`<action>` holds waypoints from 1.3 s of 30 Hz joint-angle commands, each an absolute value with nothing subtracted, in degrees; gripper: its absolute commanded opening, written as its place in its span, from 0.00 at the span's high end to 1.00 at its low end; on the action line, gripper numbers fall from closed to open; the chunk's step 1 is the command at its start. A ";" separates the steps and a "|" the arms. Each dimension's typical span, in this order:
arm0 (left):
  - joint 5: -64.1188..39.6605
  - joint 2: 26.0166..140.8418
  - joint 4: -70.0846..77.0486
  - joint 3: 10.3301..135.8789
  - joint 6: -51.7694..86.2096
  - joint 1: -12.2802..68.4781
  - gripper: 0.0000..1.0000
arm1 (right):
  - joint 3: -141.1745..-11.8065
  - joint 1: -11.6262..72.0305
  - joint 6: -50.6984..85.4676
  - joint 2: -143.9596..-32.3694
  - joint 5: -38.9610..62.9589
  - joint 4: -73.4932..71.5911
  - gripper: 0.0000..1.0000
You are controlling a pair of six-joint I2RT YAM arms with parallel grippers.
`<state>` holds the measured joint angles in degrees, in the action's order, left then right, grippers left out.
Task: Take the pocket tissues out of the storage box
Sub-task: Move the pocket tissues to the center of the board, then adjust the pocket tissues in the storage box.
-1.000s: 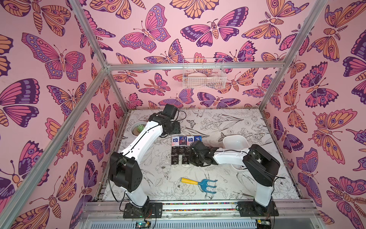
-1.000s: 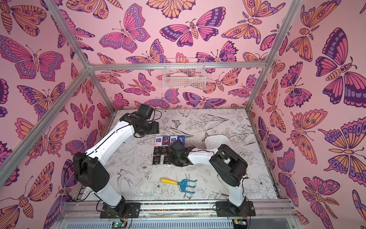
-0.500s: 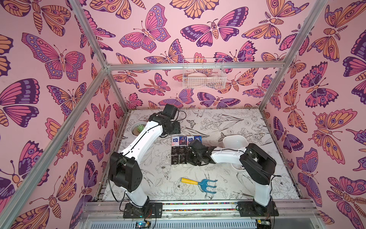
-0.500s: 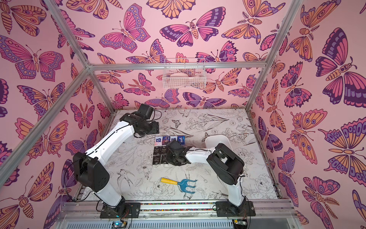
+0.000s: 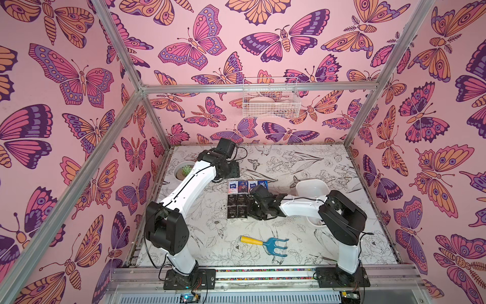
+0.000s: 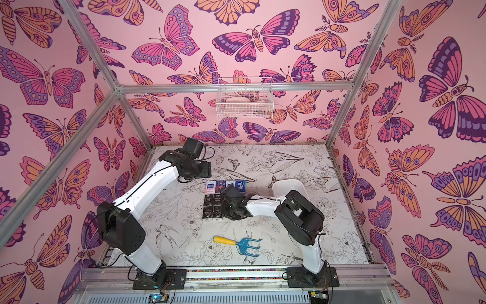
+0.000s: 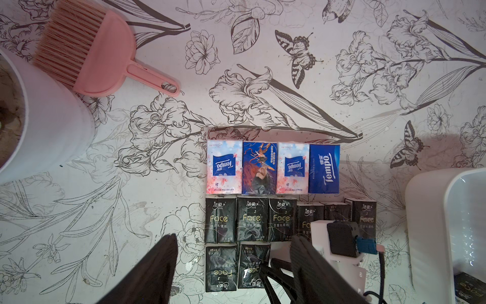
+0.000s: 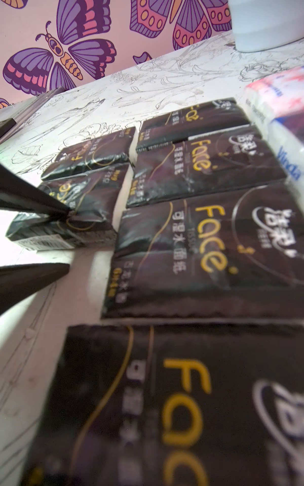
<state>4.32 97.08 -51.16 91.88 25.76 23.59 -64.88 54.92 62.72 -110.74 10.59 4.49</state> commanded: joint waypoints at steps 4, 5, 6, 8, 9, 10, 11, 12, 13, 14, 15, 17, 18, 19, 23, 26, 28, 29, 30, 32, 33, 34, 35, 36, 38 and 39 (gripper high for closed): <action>4.49 95.70 -52.36 91.58 25.48 23.34 0.26 | -66.20 55.50 60.36 -109.31 10.58 7.18 0.58; 4.48 95.71 -52.40 91.65 25.47 23.32 0.26 | -66.26 55.46 60.07 -108.93 10.63 7.27 0.58; 4.46 95.77 -52.36 91.67 25.52 23.33 0.26 | -66.36 55.44 59.83 -108.44 10.63 7.54 0.57; 4.31 95.75 -52.39 91.76 25.55 23.38 0.26 | -66.27 55.37 59.29 -107.25 10.35 8.00 0.57; 4.31 95.75 -52.38 91.83 25.55 23.38 0.26 | -66.27 55.37 58.87 -106.54 10.20 8.52 0.56; 4.31 95.71 -52.37 91.83 25.58 23.34 0.26 | -66.35 55.32 58.33 -105.71 9.90 9.15 0.56; 4.31 95.62 -52.37 91.90 25.49 23.42 0.26 | -66.29 55.28 57.83 -104.94 9.55 9.98 0.55; 4.31 95.63 -52.46 91.93 25.41 23.39 0.26 | -66.12 55.24 57.23 -103.78 9.04 10.97 0.55; 4.31 95.71 -52.34 92.01 25.30 23.38 0.26 | -65.84 55.15 56.65 -102.45 8.27 12.50 0.54; 4.42 95.71 -52.40 92.02 25.30 23.39 0.26 | -65.39 54.83 56.18 -101.07 7.36 13.90 0.53; 4.43 95.70 -52.45 92.10 25.31 23.34 0.26 | -64.57 54.52 55.62 -99.43 6.25 15.55 0.53; 4.17 95.76 -52.38 92.33 25.23 23.38 0.26 | -62.57 52.64 54.66 -95.57 4.01 18.71 0.52; 4.09 95.81 -52.38 92.46 25.31 23.38 0.26 | -61.55 51.09 53.91 -93.48 3.01 20.51 0.51; 3.96 95.89 -52.29 92.59 25.38 23.39 0.26 | -60.06 49.26 53.36 -90.67 2.33 22.12 0.51; 3.62 96.46 -52.30 93.14 25.31 23.46 0.26 | -53.70 40.66 51.34 -79.01 0.64 27.93 0.51; 3.23 96.78 -52.32 93.64 25.27 23.47 0.26 | -48.82 33.32 52.80 -71.28 -2.63 34.60 0.47; 3.08 97.02 -52.35 94.08 25.22 23.61 0.26 | -45.41 28.35 52.38 -66.82 -3.83 38.29 0.44; 3.08 97.12 -52.25 94.14 25.22 23.56 0.26 | -44.32 26.51 52.10 -65.06 -4.34 39.78 0.44; 3.16 97.05 -52.29 94.22 25.21 23.55 0.26 | -43.18 24.62 51.40 -63.46 -4.68 40.96 0.42; 3.26 97.50 -52.23 94.22 25.22 23.58 0.26 | -41.80 21.17 50.34 -60.87 -4.84 42.97 0.41; 3.10 97.73 -52.31 94.22 25.37 23.55 0.26 | -41.36 19.46 49.58 -60.21 -4.56 43.69 0.41; 2.78 97.97 -52.21 94.19 25.48 23.55 0.26 | -41.22 18.03 48.87 -59.82 -4.48 44.41 0.41; 2.48 98.24 -52.22 94.22 25.57 23.55 0.26 | -41.26 17.06 48.27 -59.77 -4.57 45.01 0.41; 2.14 98.48 -52.18 94.22 25.71 23.55 0.26 | -41.43 16.19 47.81 -60.00 -4.75 45.54 0.40; 1.90 98.79 -52.15 94.31 25.65 23.64 0.26 | -42.00 15.29 47.12 -60.95 -4.74 46.58 0.40; 1.98 98.80 -52.20 94.39 25.58 23.64 0.27 | -42.41 15.08 46.90 -61.90 -4.71 47.32 0.40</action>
<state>2.79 97.91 -51.11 93.49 25.78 23.59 -41.21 16.01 49.25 -60.66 -3.60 42.68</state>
